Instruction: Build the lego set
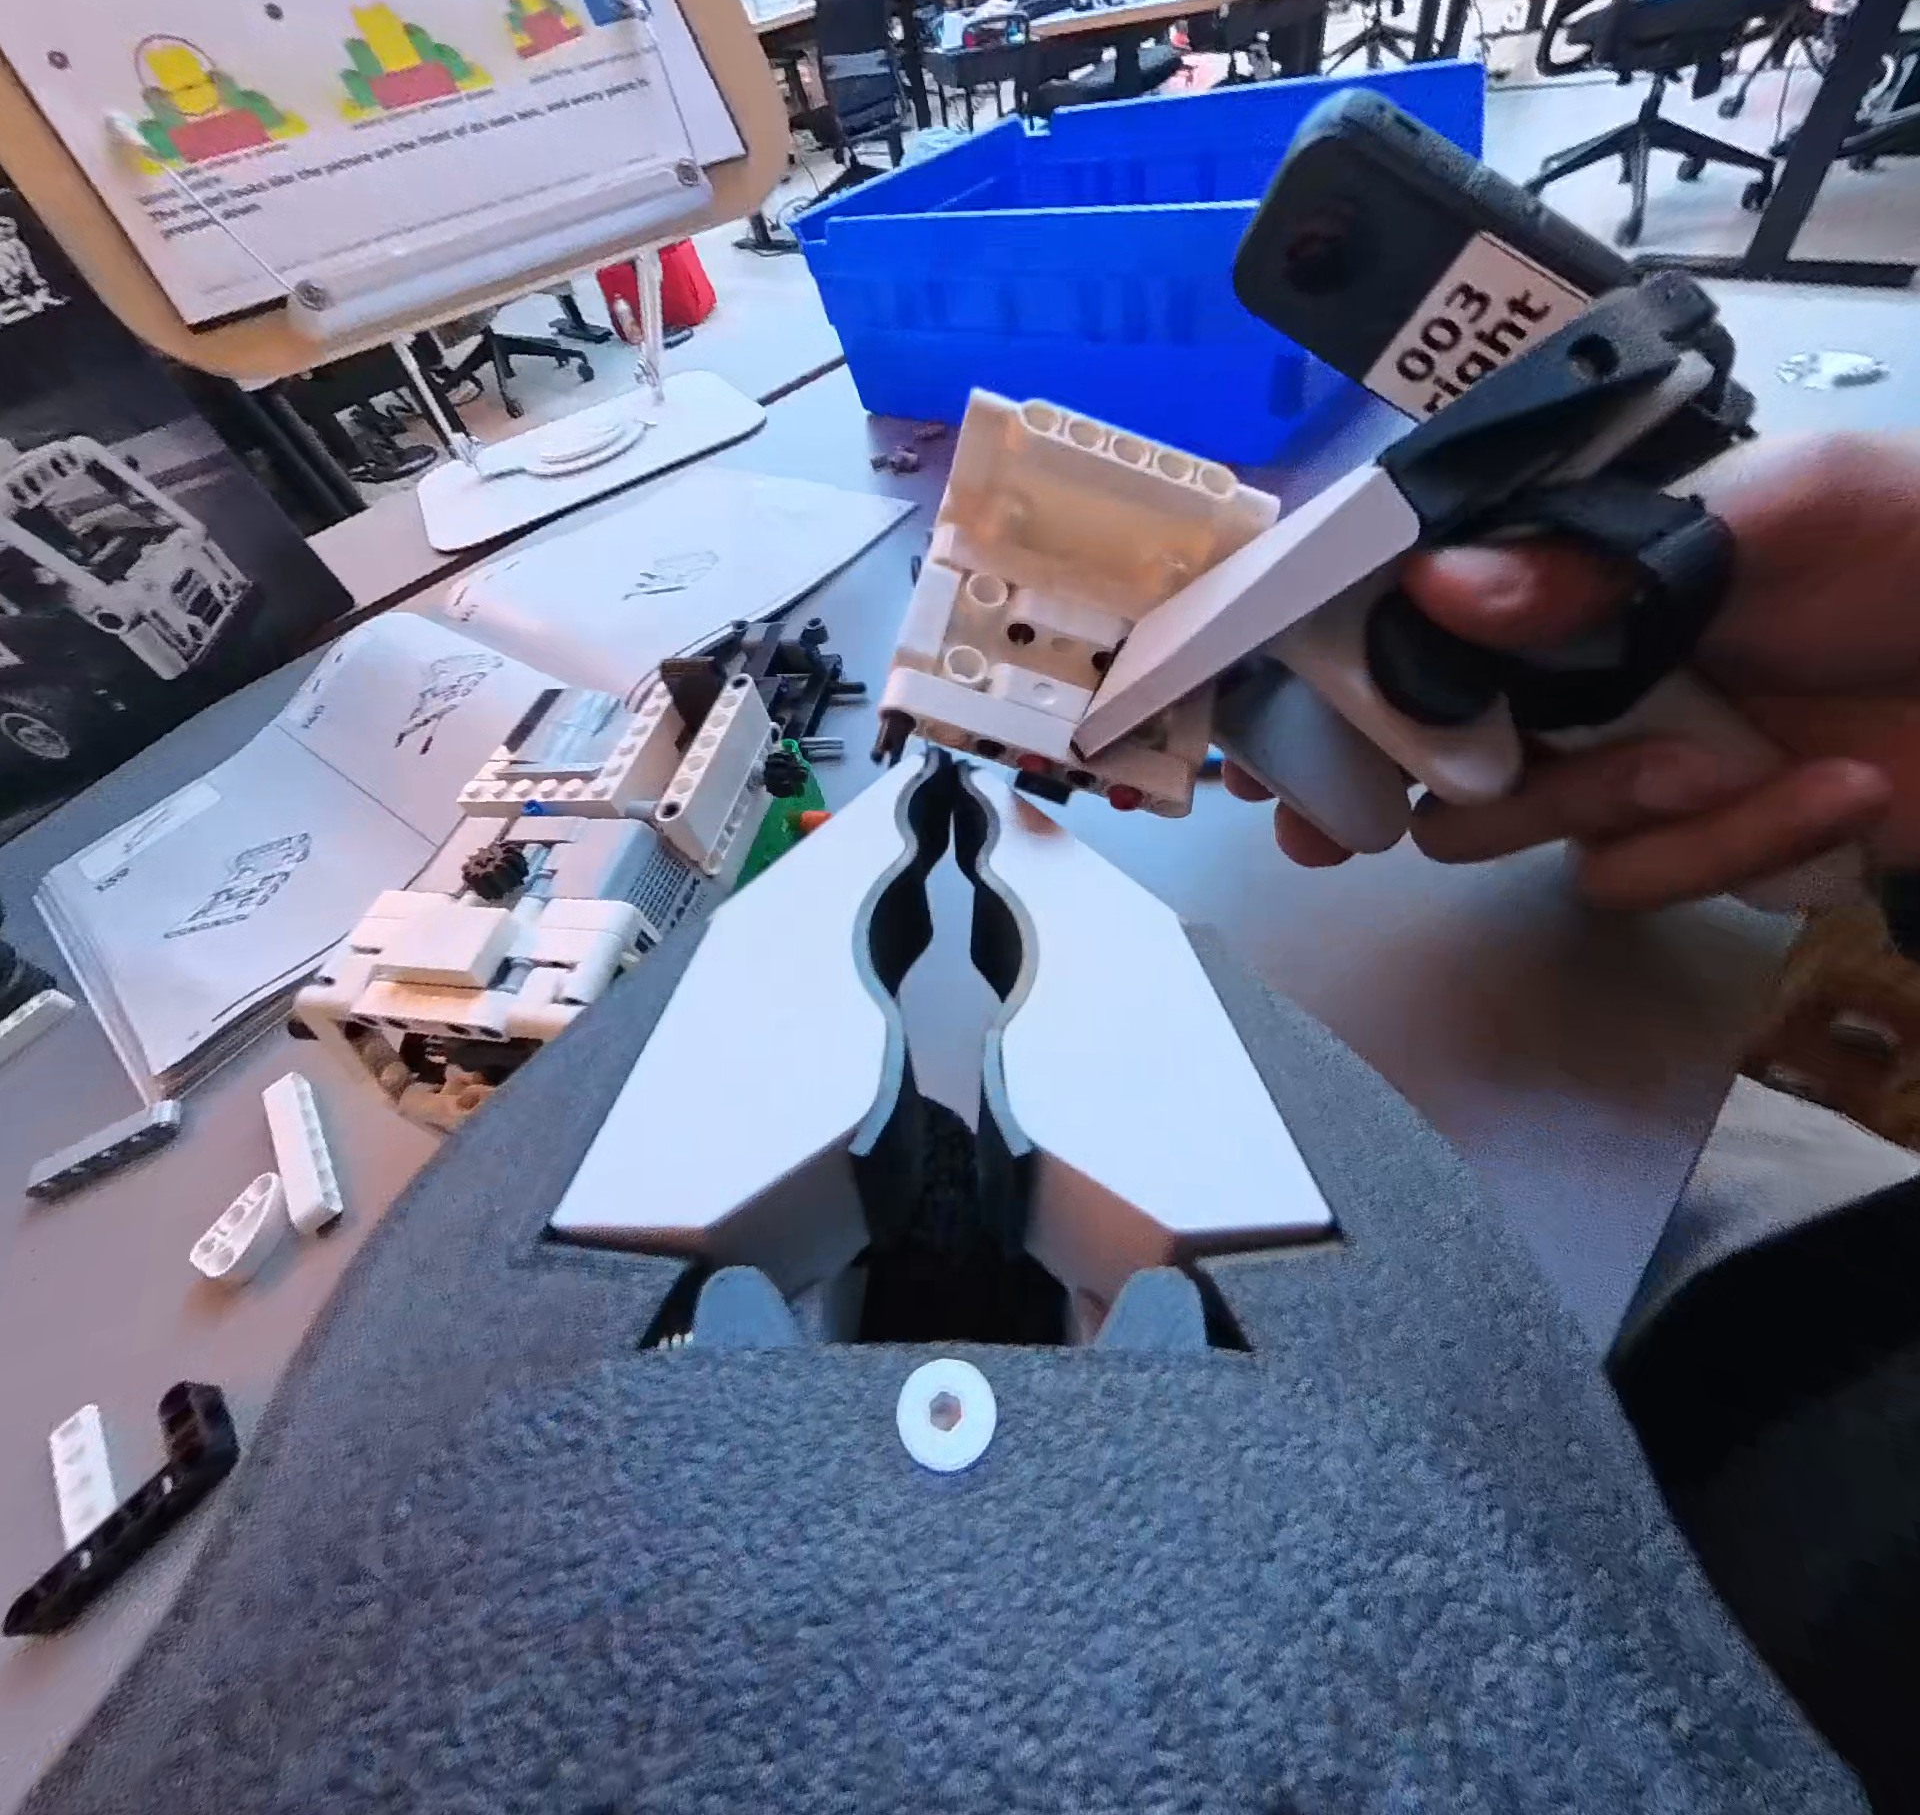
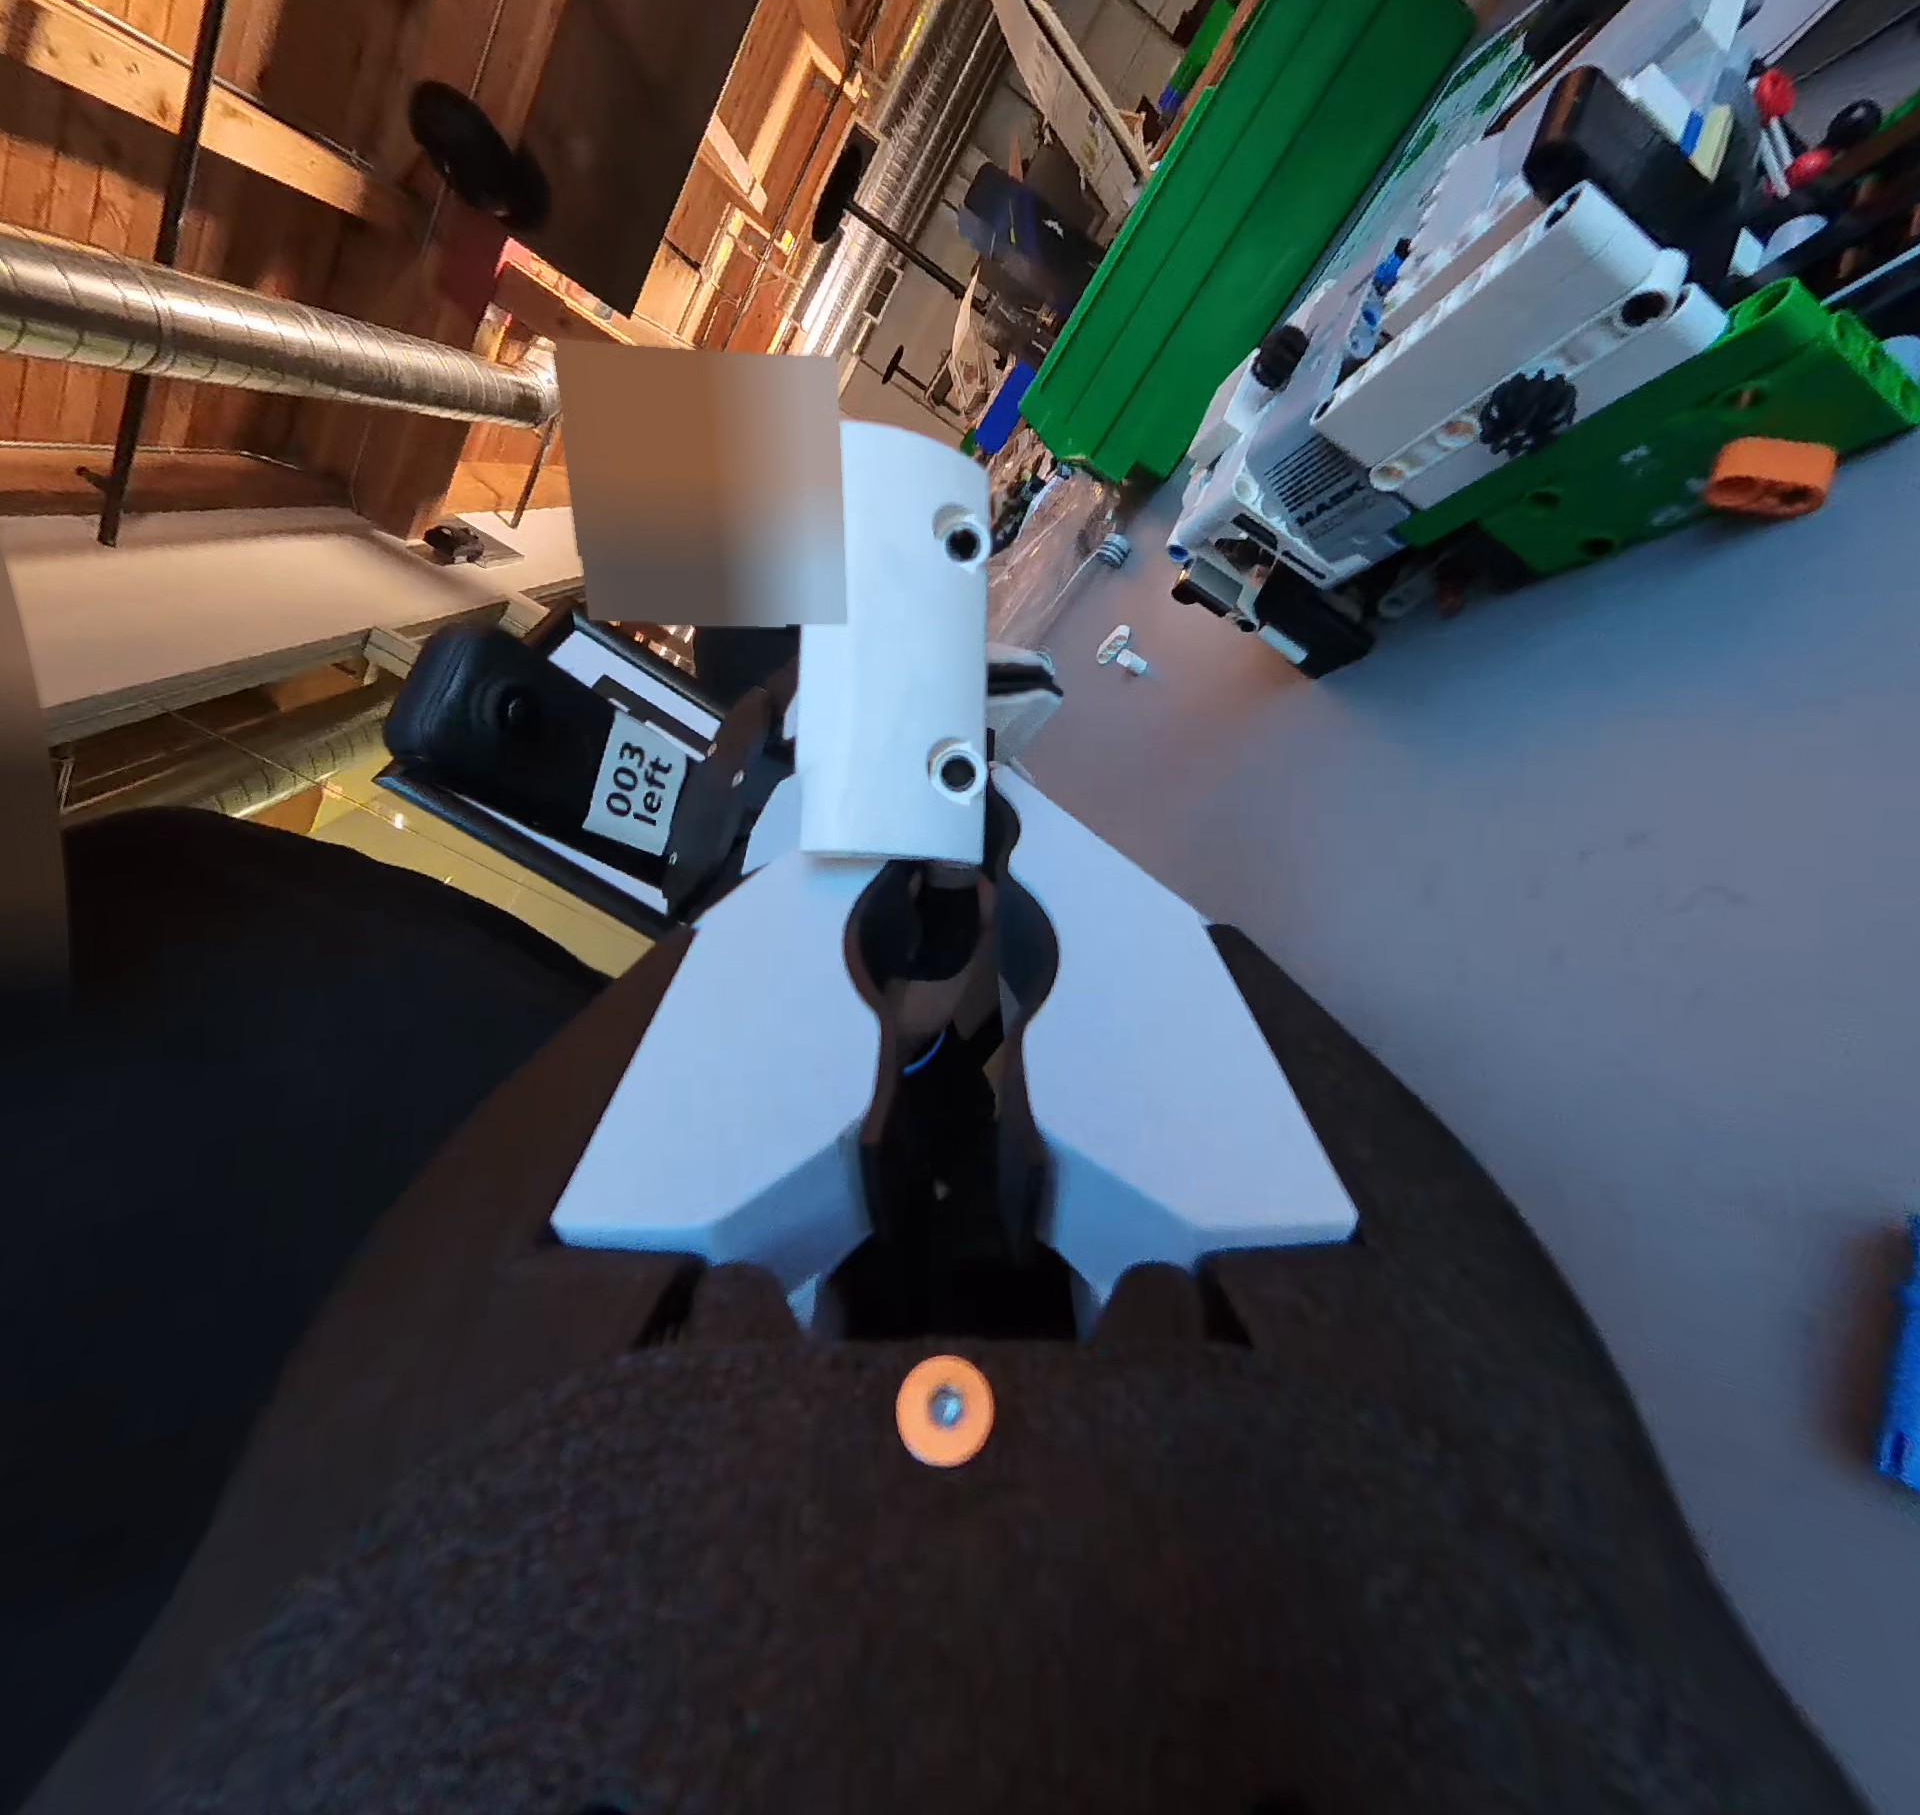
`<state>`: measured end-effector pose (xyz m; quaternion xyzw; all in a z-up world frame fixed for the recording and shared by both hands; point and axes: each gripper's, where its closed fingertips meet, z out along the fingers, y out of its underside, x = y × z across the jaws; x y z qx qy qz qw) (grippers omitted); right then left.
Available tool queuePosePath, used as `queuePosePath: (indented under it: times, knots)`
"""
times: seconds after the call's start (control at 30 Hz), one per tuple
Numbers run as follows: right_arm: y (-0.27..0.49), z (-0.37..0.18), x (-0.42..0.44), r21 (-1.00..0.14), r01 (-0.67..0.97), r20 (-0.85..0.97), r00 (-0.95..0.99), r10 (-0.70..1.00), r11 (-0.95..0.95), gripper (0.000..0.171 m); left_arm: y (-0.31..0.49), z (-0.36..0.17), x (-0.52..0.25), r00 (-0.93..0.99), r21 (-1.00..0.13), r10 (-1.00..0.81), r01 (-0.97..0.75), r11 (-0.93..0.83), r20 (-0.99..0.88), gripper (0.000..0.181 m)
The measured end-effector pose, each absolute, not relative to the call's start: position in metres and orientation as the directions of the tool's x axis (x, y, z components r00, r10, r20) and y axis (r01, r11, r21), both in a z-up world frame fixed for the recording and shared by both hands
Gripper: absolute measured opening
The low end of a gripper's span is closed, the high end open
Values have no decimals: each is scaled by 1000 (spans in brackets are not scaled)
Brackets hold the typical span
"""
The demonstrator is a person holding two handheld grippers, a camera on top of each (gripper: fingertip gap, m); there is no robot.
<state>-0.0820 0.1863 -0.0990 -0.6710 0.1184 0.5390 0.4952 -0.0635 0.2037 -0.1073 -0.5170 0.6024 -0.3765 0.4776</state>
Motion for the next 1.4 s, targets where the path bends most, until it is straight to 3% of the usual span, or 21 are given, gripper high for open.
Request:
queuePosePath:
  times: [0.03,0.43,0.93,1.1,1.4]
  knots:
    - [188,-98,-81,-537,-700,-840,391,376,-471,7,205,-107,-62,3,-949,-982,-260,179,-186,0]
    - [198,-105,-67,-581,-680,-813,471,342,-447,6,204,-127,-56,27,-925,-989,-360,124,-143,0]
    - [198,-112,-70,-613,-617,-789,512,339,-494,7,196,-134,-59,-43,-836,-933,-431,341,-358,0]
    - [199,-114,-74,-652,-551,-752,559,350,-521,7,205,-140,-63,-75,-694,-820,-491,526,-568,0]
    - [199,-124,-79,-694,-444,-694,622,363,-567,7,210,-150,-67,-216,-451,-616,-510,732,-757,0]
